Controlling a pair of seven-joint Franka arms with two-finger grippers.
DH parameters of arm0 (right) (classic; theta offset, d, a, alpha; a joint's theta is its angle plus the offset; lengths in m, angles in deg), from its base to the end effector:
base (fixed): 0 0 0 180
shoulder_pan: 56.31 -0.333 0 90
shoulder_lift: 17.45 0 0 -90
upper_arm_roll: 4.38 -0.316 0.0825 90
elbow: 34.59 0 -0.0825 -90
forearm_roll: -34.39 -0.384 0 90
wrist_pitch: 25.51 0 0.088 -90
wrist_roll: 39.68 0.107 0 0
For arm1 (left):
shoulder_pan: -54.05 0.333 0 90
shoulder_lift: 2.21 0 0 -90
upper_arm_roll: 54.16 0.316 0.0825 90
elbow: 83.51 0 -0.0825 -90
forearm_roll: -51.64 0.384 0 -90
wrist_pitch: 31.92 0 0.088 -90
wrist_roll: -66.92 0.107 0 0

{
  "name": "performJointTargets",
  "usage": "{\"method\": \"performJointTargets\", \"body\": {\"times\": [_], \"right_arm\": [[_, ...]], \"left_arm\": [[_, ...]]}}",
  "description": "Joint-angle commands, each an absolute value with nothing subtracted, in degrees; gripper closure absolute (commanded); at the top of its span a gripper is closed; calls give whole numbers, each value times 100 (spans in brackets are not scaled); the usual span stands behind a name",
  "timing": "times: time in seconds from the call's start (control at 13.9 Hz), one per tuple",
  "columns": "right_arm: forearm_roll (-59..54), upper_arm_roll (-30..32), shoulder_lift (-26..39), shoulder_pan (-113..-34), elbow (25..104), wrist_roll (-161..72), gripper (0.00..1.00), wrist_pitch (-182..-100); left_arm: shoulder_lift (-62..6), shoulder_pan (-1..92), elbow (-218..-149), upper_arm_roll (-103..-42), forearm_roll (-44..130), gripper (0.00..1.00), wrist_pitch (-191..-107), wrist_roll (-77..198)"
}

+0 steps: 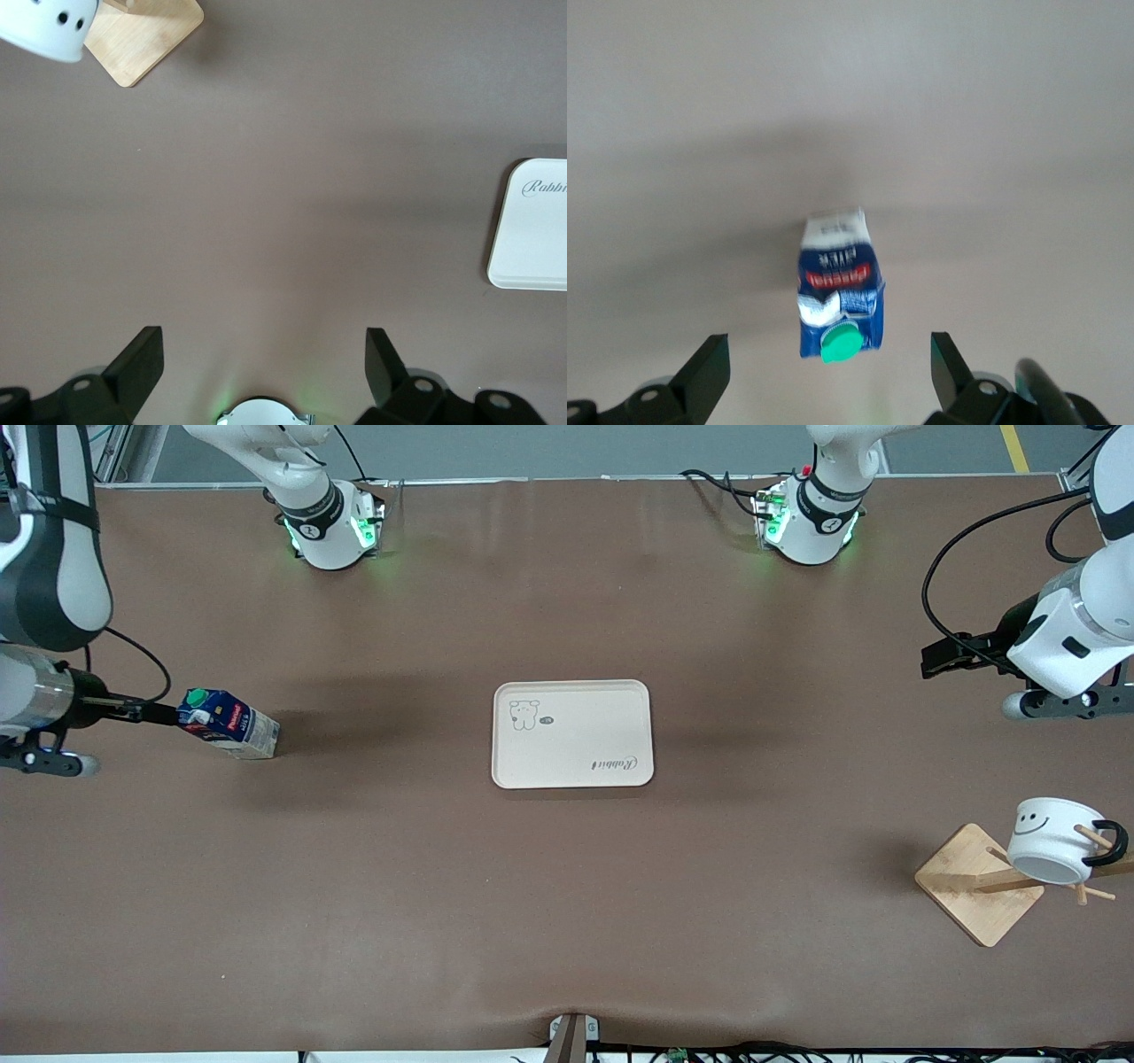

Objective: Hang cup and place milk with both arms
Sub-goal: 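Open the right gripper and withdraw it from the milk carton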

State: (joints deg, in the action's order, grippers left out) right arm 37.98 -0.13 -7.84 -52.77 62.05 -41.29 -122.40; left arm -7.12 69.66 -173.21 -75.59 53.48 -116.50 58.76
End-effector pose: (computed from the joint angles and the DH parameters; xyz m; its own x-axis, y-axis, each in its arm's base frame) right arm 0.5893 -0.0842 0.4832 0.9814 -0.0994 -0.1645 -0.0893 -0.9937 0.0679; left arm 0.5635 -0.0454 0.5746 0.9852 0.0413 -0.1665 0.0377 -0.9990 -0.0246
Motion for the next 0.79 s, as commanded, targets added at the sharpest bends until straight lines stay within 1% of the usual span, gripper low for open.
{"method": "performJointTargets", "body": {"times": [0.0, 0.29, 0.43, 0.5, 0.57, 0.72], "right_arm": [[3835, -34, -375, -5279, 4928, -4862, 0, -11999], [3870, -43, -138, -5410, 3900, -5023, 0, -12078], [3948, -34, -154, -5551, 3660, -5005, 0, -11886], [3888, -25, -276, -5717, 3660, -5014, 0, -11502], [3740, -51, -512, -5718, 3703, -5084, 0, -11037], [3607, -34, -646, -5797, 3756, -5032, 0, -10664]], "left_arm": [[-696, 7031, -17289, -7605, 5383, 0, -11691, 5901], [-705, 7031, -17245, -7605, 5392, 0, -11691, 5910], [-705, 7031, -17245, -7605, 5392, 0, -11691, 5910], [-705, 7031, -17245, -7605, 5392, 0, -11691, 5918], [-705, 7031, -17245, -7605, 5392, 0, -11691, 5918], [-722, 7040, -17237, -7596, 5401, 0, -11691, 5927]]}}
